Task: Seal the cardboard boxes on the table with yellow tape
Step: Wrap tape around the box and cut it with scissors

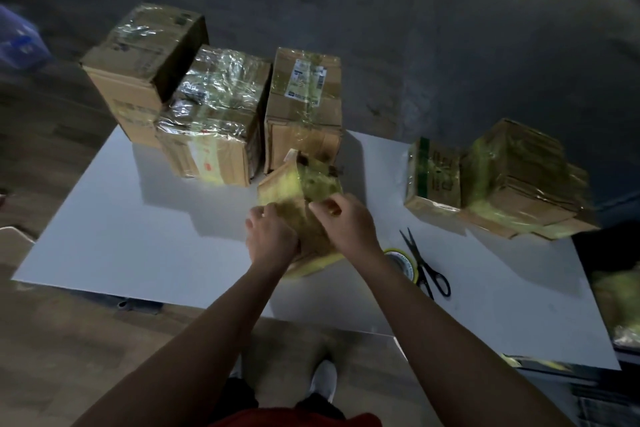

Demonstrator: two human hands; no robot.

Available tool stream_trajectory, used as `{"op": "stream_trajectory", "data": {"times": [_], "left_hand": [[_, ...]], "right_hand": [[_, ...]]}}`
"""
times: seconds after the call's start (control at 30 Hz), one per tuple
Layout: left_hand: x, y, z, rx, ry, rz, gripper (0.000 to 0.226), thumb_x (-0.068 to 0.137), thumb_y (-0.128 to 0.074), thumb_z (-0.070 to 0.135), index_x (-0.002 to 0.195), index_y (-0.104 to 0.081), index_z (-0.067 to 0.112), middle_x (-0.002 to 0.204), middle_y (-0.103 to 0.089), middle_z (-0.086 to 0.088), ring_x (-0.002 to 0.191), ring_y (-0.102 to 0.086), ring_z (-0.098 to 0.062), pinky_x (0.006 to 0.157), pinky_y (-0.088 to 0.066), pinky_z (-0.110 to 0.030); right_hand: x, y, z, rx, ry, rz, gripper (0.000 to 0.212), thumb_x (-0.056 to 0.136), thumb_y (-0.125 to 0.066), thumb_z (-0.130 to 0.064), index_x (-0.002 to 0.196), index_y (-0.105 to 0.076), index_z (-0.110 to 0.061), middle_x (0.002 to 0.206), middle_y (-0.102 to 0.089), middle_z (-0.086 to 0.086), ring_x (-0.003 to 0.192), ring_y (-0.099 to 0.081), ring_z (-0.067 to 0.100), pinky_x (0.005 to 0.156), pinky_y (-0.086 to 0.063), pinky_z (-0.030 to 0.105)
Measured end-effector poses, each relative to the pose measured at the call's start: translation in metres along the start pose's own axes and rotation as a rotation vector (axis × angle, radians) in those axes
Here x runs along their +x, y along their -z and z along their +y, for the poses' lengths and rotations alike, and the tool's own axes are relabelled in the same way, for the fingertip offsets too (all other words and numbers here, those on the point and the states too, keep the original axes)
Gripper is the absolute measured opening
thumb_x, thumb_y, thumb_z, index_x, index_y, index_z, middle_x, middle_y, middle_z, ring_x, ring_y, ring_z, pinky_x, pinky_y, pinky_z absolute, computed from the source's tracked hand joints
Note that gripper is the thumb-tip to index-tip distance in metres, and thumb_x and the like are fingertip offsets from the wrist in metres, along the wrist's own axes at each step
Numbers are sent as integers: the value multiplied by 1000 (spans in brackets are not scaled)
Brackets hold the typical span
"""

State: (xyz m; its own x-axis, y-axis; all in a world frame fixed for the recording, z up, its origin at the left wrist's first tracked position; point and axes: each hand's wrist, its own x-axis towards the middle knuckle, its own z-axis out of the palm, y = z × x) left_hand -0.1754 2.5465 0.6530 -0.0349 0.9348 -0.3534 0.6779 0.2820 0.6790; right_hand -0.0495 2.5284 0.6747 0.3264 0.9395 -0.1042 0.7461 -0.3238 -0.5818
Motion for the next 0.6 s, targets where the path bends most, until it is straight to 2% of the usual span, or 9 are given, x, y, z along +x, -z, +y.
{"op": "stream_trajectory", "data": {"times": [0.03,0.1,0.17,0.2,0.23,0.3,0.37,0.47,0.6], "left_hand": [[-1,2,2,5,-37,23,33,97,-34,12,124,-49,0,131,-45,-19,119,-40,-35,101,-38,-47],[1,4,5,-25,-87,27,38,100,-32,25,113,-55,-3,117,-54,-21,110,-48,-37,97,-40,-47],[3,6,7,-125,-33,-35,65,93,-28,55,108,-58,0,111,-59,-19,102,-55,-35,92,-47,-50],[3,9,7,-167,16,-54,72,88,-29,64,109,-59,2,109,-60,-17,100,-58,-32,89,-50,-50],[3,10,5,-180,42,-64,73,86,-35,67,112,-59,3,110,-60,-15,99,-59,-30,88,-52,-49],[5,10,-1,-144,60,-72,72,86,-50,63,126,-52,3,118,-56,-14,106,-58,-31,90,-52,-46],[7,12,-7,-165,76,-52,68,88,-56,56,130,-48,2,121,-54,-14,106,-57,-29,88,-51,-42],[9,18,-18,-246,123,-13,56,90,-59,48,122,-51,3,113,-60,-13,90,-54,-21,71,-44,-30],[12,22,-32,-187,188,16,55,86,-57,57,112,-56,9,102,-62,-6,88,-57,-23,74,-45,-33]], "right_hand": [[3,-2,0,-8,-21,-27,46,82,-62,-58,106,-62,-19,106,-58,3,105,-55,26,85,-47,38],[7,-5,-4,-35,-142,-71,71,76,-64,-66,130,-47,-24,132,-45,8,124,-41,29,98,-39,43],[11,-9,-9,64,-302,-171,98,72,-67,-67,148,-24,-22,149,-30,10,136,-32,31,104,-34,45],[13,-13,-10,137,-365,-224,101,72,-68,-64,150,-20,-19,150,-33,10,134,-36,31,103,-36,43],[15,-19,-9,210,-411,-245,96,72,-69,-62,147,-27,-17,143,-43,9,126,-47,29,98,-43,40],[15,-29,-10,244,-419,-205,71,70,-67,-58,126,-50,-18,118,-63,4,101,-62,24,83,-52,36],[12,-37,-11,228,-388,-157,56,70,-66,-56,111,-58,-18,100,-67,0,90,-64,23,71,-49,31],[8,-40,-12,175,-321,-98,51,81,-66,-54,110,-58,-13,101,-65,3,94,-62,25,71,-45,31],[7,-43,-14,113,-262,-79,45,91,-59,-45,117,-61,-8,108,-67,11,100,-62,30,80,-51,36]]}}
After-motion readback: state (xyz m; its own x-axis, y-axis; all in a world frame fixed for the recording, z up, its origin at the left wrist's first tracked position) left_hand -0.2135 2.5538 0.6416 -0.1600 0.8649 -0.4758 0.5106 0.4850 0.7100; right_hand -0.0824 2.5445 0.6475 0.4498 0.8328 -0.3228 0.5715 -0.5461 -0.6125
